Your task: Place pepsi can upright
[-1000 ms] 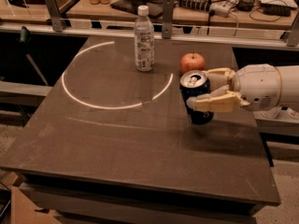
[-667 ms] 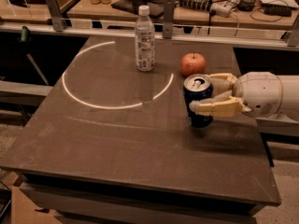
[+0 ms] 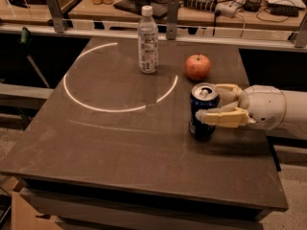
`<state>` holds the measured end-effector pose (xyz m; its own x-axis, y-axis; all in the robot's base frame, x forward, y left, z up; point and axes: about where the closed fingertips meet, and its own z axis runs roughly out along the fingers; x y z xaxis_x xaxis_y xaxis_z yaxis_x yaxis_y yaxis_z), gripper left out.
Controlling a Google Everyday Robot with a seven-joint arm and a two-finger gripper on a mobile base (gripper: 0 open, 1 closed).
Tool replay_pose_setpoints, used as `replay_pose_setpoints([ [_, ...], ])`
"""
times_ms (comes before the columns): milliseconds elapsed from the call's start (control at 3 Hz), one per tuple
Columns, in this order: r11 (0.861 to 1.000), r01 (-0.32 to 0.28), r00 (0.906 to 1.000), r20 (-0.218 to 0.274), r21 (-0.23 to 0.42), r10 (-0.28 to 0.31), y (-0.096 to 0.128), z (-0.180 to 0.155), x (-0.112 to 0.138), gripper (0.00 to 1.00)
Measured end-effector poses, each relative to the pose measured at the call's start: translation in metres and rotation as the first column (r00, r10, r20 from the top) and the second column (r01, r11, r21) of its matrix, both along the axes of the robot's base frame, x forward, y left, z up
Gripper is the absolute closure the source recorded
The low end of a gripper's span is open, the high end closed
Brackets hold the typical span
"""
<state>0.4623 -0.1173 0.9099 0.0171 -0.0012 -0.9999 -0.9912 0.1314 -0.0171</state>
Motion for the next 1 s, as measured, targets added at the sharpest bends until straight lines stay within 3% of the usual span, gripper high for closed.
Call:
replay_pose_setpoints([
  [1000,1.0,-0.008,0.9999,0.011,0.019,0.008,0.0026,-0.0057,-0.0059,0.07],
])
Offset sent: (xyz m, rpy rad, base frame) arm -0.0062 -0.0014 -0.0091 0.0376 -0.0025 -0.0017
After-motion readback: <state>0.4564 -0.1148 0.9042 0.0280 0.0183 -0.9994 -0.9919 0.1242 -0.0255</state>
